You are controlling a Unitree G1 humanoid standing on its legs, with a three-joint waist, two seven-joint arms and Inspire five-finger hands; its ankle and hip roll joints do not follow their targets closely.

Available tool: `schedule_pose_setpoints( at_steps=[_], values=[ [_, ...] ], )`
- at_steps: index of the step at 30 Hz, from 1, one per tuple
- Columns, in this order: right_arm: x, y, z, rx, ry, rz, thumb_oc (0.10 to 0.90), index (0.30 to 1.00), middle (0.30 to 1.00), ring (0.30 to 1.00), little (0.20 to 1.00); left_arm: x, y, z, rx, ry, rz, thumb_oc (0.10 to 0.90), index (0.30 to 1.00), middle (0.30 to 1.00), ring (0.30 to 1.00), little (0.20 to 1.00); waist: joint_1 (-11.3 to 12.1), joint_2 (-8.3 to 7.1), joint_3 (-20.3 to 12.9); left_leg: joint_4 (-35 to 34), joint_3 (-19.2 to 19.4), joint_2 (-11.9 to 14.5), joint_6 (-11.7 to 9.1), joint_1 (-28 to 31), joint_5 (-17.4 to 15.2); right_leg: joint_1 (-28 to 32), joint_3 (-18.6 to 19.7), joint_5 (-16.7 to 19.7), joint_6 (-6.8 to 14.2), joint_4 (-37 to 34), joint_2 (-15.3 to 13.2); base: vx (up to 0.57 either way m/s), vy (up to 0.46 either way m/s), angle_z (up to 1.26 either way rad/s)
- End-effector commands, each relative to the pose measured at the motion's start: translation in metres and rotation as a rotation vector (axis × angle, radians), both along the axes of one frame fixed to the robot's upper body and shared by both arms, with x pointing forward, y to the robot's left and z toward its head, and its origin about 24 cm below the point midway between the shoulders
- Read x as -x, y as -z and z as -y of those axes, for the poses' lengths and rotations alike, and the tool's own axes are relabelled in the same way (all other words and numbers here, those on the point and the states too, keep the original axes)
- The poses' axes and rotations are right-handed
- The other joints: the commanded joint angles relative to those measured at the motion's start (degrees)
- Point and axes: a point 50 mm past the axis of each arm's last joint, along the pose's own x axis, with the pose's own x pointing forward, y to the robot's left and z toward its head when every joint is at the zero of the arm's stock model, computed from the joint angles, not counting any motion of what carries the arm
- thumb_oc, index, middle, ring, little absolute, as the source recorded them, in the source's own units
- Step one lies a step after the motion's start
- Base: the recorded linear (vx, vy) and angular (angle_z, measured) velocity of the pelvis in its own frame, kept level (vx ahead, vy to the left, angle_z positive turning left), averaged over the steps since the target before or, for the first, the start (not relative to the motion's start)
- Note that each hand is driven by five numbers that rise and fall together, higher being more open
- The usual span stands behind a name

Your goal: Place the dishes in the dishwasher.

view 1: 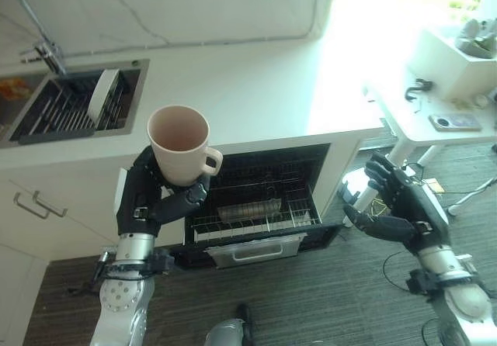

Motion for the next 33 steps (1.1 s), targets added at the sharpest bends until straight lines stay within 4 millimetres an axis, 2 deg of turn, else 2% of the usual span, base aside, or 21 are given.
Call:
schedule_pose_setpoints(
  at_steps=[1,3,4,6,7,8,9,10,13,14,16,18,20,23,25,29,30,33],
  values=[
    [-0.005,-0.048,0.001,0.027,0.015,0.249,0.8,0.9,0.9,0.9,0.9,0.007,-0.058,0.002,-0.043,0.029,0.312,0.4,0.3,0.3,0.3,0.3,2.1,0.2,-3.3,1.2,-2.2,3.0,-6.7,0.5,-8.5,-0.9,-2.8,3.1,-0.2,-4.5,2.2,0.09,0.18,0.1],
    [-0.007,-0.049,0.0,0.025,0.016,0.255,0.8,0.9,0.9,0.9,0.9,0.006,-0.059,0.004,-0.045,0.032,0.316,0.4,0.3,0.3,0.3,0.3,2.5,-0.08,-3.3,1.2,-2.3,2.8,-6.3,0.5,-8.7,-0.7,-3.2,3.2,0.0,-4.5,2.0,0.06,0.146,0.09],
    [-0.008,-0.05,-0.002,0.02,0.02,0.259,0.8,0.9,0.9,0.9,0.9,0.006,-0.062,0.003,-0.04,0.04,0.32,0.4,0.3,0.3,0.3,0.3,3.1,-0.68,-3.2,1.2,-2.3,2.4,-5.6,0.4,-9.1,0.4,-4.4,4.0,0.7,-4.5,1.9,0.08,0.154,0.0],
    [-0.008,-0.05,-0.004,0.009,0.015,0.259,0.8,0.9,0.9,0.9,0.9,0.006,-0.062,0.004,-0.041,0.046,0.32,0.4,0.3,0.3,0.3,0.3,3.1,-1.18,-3.0,1.2,-2.5,1.8,-4.9,0.9,-9.4,1.7,-5.2,8.4,2.0,-4.5,2.3,0.09,0.126,0.07],
    [-0.008,-0.05,-0.005,0.003,0.009,0.26,0.8,0.9,0.9,0.9,0.9,0.006,-0.063,0.004,-0.048,0.049,0.323,0.4,0.3,0.3,0.3,0.3,2.7,-1.04,-2.8,1.2,-3.3,1.7,-4.5,1.4,-9.7,2.2,-5.5,12.5,3.2,-4.5,3.3,0.08,0.086,0.0],
    [-0.007,-0.049,-0.007,0.002,0.002,0.262,0.8,0.9,0.9,0.9,0.9,0.005,-0.063,0.005,-0.056,0.052,0.327,0.4,0.3,0.3,0.3,0.3,2.2,-0.73,-2.4,1.2,-4.3,1.7,-4.1,2.0,-10.1,0.9,-5.0,15.7,3.8,-1.8,3.8,0.05,0.062,0.02],
    [-0.008,-0.048,-0.01,0.003,-0.001,0.266,0.8,0.9,0.9,0.9,0.9,0.004,-0.064,0.006,-0.061,0.057,0.331,0.4,0.3,0.3,0.3,0.3,1.7,-0.35,-2.0,1.2,-5.2,1.8,-4.0,2.7,-10.4,-2.2,-4.1,16.8,3.6,1.0,3.6,0.02,-0.025,0.06],
    [-0.009,-0.047,-0.011,-0.006,-0.009,0.268,0.8,0.9,0.9,0.9,0.9,0.002,-0.066,0.006,-0.07,0.057,0.337,0.4,0.3,0.3,0.3,0.3,1.7,-0.32,-1.6,1.2,-5.9,2.1,-4.3,3.4,-10.5,-4.2,-4.4,16.5,2.8,-0.4,2.3,0.03,-0.121,0.12],
    [-0.008,-0.048,-0.009,-0.03,-0.011,0.289,0.8,0.9,0.9,0.9,0.9,-0.003,-0.073,0.007,-0.08,0.063,0.35,0.4,0.3,0.3,0.3,0.3,1.5,-0.65,-0.9,1.2,-6.7,2.7,-5.4,3.9,-10.4,-4.9,-4.1,13.4,1.9,-4.5,-0.1,0.02,-0.264,0.15],
    [-0.007,-0.049,-0.008,-0.033,-0.009,0.299,0.8,0.9,0.9,0.9,0.9,-0.005,-0.075,0.008,-0.085,0.069,0.357,0.4,0.3,0.3,0.3,0.3,1.1,-1.02,-0.4,1.2,-6.9,3.0,-5.8,4.1,-10.7,-7.5,-2.3,12.9,2.0,-4.5,-2.1,0.0,-0.33,0.05],
    [-0.004,-0.051,-0.009,-0.047,-0.022,0.313,0.8,0.9,0.9,0.9,0.9,-0.004,-0.077,0.011,-0.097,0.08,0.364,0.4,0.3,0.3,0.3,0.3,0.3,-1.2,-0.2,1.2,-8.0,3.8,-6.5,4.6,-11.5,-10.6,0.9,13.5,2.5,-4.5,-3.8,0.03,-0.399,0.24],
    [-0.003,-0.052,-0.011,-0.049,-0.033,0.313,0.8,0.9,0.9,0.9,0.9,-0.003,-0.077,0.011,-0.101,0.082,0.361,0.4,0.3,0.3,0.3,0.3,0.2,-1.27,-0.2,1.2,-8.8,4.3,-6.8,4.9,-11.8,-10.9,1.8,12.7,3.1,-4.5,-3.7,0.07,-0.344,0.53],
    [-0.01,-0.054,-0.018,-0.061,-0.068,0.296,0.8,0.9,0.9,0.9,0.9,-0.004,-0.072,0.015,-0.089,0.073,0.335,0.4,0.3,0.3,0.3,0.3,1.2,-1.49,-1.0,1.2,-7.9,6.6,-8.4,4.9,-10.9,-10.7,-1.0,10.4,2.9,-4.5,-4.1,0.09,-0.48,0.55],
    [-0.013,-0.057,-0.022,-0.063,-0.126,0.274,0.8,0.9,0.9,0.9,0.9,0.0,-0.066,0.013,-0.069,0.052,0.3,0.4,0.3,0.3,0.3,0.3,1.9,-1.17,-1.6,1.2,-7.5,9.2,-10.2,4.9,-9.8,-9.8,-2.0,8.6,1.4,-4.5,-2.8,0.11,-0.341,0.01],
    [-0.013,-0.061,-0.023,-0.083,-0.18,0.265,0.8,0.9,0.9,0.9,0.9,0.004,-0.063,0.011,-0.055,0.052,0.289,0.4,0.3,0.3,0.3,0.3,2.2,-0.86,-1.5,1.2,-7.4,11.0,-11.4,4.0,-7.9,-9.6,-2.5,7.8,0.0,-4.5,-1.7,0.03,-0.299,0.05],
    [-0.016,-0.063,-0.026,-0.122,-0.242,0.239,0.8,0.9,0.9,0.9,0.9,0.007,-0.064,0.012,-0.045,0.057,0.324,0.4,0.3,0.3,0.3,0.3,2.2,-0.42,-1.5,1.2,-5.8,12.3,-12.0,3.3,-6.7,-9.5,-4.6,7.3,-0.6,-4.5,-1.6,-0.05,-0.169,0.13],
    [-0.016,-0.062,-0.029,-0.134,-0.262,0.235,0.8,0.9,0.9,0.9,0.9,0.005,-0.062,0.014,-0.032,0.067,0.331,0.4,0.3,0.3,0.3,0.3,1.8,-0.26,-1.6,1.2,-4.7,12.6,-12.0,3.6,-6.8,-9.4,-5.5,7.2,-0.6,-4.5,-1.8,-0.06,-0.091,0.28],
    [-0.022,-0.063,-0.038,-0.149,-0.301,0.248,0.8,0.9,0.9,0.9,0.9,-0.003,-0.055,0.025,-0.042,0.091,0.313,0.4,0.3,0.3,0.3,0.3,1.1,0.11,-2.0,1.2,-4.9,12.4,-12.0,4.3,-7.3,-9.2,-5.5,7.2,-0.7,-4.5,-1.7,-0.04,-0.024,0.33]
  ],
)
